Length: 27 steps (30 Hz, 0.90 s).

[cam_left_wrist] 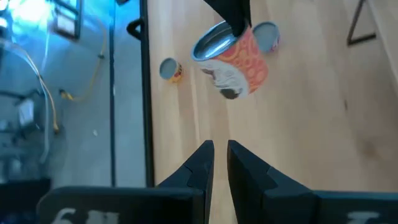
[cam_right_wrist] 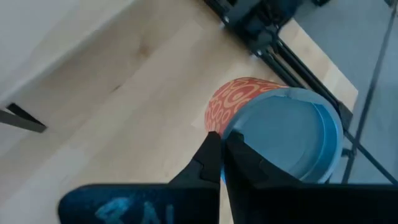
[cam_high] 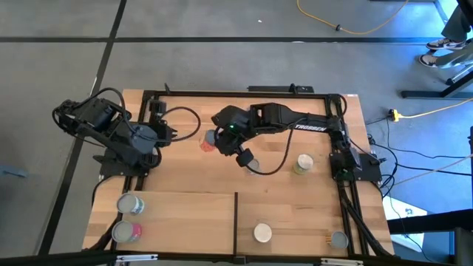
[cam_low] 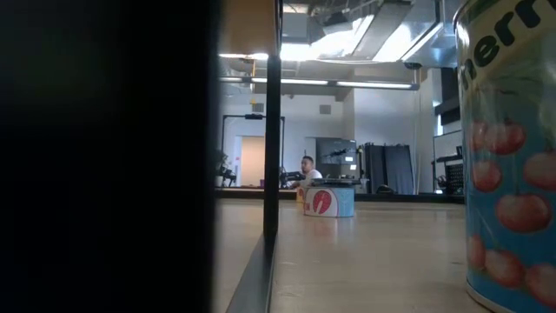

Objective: Pick and place cans onto a shelf
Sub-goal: Put the canned saucy meatballs on the shelf

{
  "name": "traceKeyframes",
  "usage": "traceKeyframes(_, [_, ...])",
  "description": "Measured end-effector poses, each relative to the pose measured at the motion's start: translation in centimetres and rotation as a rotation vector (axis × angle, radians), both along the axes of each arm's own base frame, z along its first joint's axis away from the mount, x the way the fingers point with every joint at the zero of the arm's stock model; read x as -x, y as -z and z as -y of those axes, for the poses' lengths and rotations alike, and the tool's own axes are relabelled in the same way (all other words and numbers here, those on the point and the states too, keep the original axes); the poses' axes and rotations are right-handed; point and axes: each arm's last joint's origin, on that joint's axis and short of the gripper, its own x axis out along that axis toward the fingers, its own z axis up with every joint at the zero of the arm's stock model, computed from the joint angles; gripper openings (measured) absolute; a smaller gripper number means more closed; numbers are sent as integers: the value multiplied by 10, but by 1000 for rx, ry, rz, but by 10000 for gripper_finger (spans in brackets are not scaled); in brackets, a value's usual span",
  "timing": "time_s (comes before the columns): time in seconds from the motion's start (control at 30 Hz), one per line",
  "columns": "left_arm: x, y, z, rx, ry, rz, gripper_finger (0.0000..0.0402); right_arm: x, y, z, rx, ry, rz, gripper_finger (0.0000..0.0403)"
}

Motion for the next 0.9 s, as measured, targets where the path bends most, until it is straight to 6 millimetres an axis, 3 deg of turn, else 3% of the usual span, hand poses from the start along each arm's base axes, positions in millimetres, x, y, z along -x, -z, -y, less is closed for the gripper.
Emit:
traceKeyframes(0.43, [-12,4,5,-57,62,-37,39,-1,-1,-2,7,-25,23,6])
traceKeyframes(0.9, [-44,16,3,-85,23,-89,54,-2,-2,-2,5,-22,27,6])
